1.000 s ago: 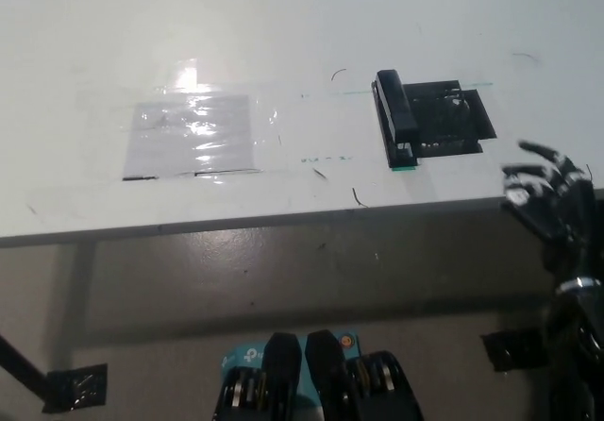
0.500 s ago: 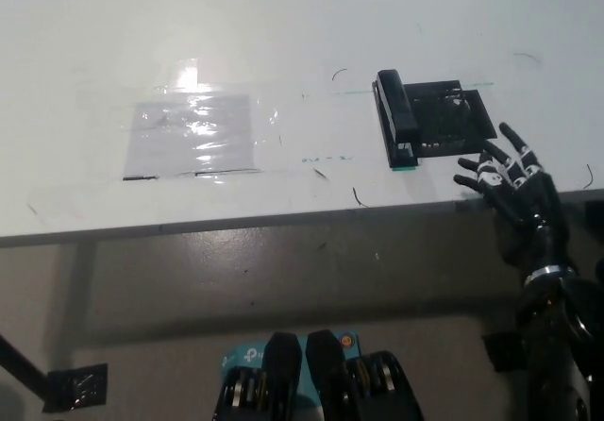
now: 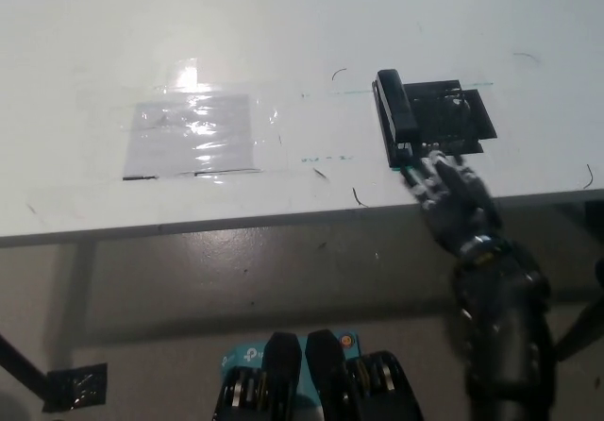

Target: A stapler is kept infront of the robot on the black mark on the desk and the robot uses its right hand to lift the top of the stapler to open it

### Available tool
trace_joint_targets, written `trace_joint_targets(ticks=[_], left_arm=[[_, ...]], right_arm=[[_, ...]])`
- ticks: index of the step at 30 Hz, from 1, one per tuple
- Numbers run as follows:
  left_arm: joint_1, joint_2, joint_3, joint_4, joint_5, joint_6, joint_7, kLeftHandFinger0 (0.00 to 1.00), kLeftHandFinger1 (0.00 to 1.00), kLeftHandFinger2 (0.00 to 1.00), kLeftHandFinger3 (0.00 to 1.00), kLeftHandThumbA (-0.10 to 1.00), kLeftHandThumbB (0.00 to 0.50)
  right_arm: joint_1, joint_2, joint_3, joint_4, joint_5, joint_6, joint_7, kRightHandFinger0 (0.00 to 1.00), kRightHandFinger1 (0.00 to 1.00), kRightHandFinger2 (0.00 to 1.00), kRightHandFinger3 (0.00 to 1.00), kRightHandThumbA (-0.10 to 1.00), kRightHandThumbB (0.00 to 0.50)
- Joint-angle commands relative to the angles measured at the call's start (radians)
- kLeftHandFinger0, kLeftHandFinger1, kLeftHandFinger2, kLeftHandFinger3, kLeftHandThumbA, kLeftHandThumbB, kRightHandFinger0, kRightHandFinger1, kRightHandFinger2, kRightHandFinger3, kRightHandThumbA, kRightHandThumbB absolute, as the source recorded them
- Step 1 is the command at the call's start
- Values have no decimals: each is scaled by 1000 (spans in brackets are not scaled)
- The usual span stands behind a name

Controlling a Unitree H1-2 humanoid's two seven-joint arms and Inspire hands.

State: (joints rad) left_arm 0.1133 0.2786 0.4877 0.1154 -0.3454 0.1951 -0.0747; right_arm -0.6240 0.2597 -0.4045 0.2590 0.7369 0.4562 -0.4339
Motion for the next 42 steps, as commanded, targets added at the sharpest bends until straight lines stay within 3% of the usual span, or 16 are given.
trace_joint_targets(ticks=[1,3,7,11,15,19,22,23,24,29,31,32,35,39,41,42], left_arm=[[1,19,4,-34,-17,-2,-3,581,611,774,940,282,112],[-4,18,5,-39,-23,9,-1,565,594,762,927,277,119],[-8,24,3,-27,-18,-4,-6,608,610,756,918,306,134],[-3,27,-2,-27,-11,-13,-12,649,626,754,909,334,144],[0,24,1,-33,-14,-5,-8,597,610,737,877,325,154],[3,19,3,-36,-18,-2,-5,619,630,755,891,305,131],[9,17,2,-31,-20,-6,-10,652,642,761,892,318,148],[13,14,2,-32,-18,-9,-9,621,618,736,881,319,147],[14,15,2,-29,-19,-11,-11,628,618,735,881,321,150],[27,10,4,-38,-20,-9,-8,615,626,744,915,292,113],[32,12,4,-37,-26,-9,-17,627,638,805,953,292,97],[33,12,5,-38,-27,-10,-17,637,647,817,958,290,94],[40,11,4,-46,-19,-11,-9,636,639,800,943,288,91],[44,10,5,-42,-30,-10,-14,648,645,792,956,292,101],[44,7,6,-42,-35,-7,-14,629,638,791,963,281,93],[45,9,4,-43,-34,-7,-17,630,636,798,977,285,94]], right_arm=[[-106,53,-50,36,89,14,-70,591,710,896,1000,576,0],[-132,65,-71,61,79,12,-89,594,697,857,1000,562,0],[-147,78,-81,86,54,-7,-89,638,747,877,1000,577,0],[-146,83,-88,95,44,-19,-102,555,673,816,996,579,0],[-150,80,-96,92,53,-13,-112,569,648,798,1000,583,0],[-154,69,-93,76,61,-8,-97,580,686,836,1000,575,0],[-174,63,-92,67,60,-18,-92,578,690,860,1000,550,0],[-175,64,-87,56,58,-19,-88,575,696,860,1000,536,0],[-176,67,-89,45,76,-15,-75,618,738,906,1000,513,0],[-190,80,-82,4,72,5,-109,619,726,865,1000,422,0],[-197,88,-82,-15,74,9,-120,621,721,845,1000,406,0],[-202,88,-80,-22,76,11,-127,602,668,801,995,403,0],[-228,90,-62,-47,71,14,-136,551,608,765,956,392,0],[-267,86,-49,-76,67,14,-149,570,615,752,927,382,0],[-296,76,-45,-70,58,13,-151,521,577,702,888,346,0],[-313,69,-43,-62,56,11,-147,544,605,734,920,338,0]])
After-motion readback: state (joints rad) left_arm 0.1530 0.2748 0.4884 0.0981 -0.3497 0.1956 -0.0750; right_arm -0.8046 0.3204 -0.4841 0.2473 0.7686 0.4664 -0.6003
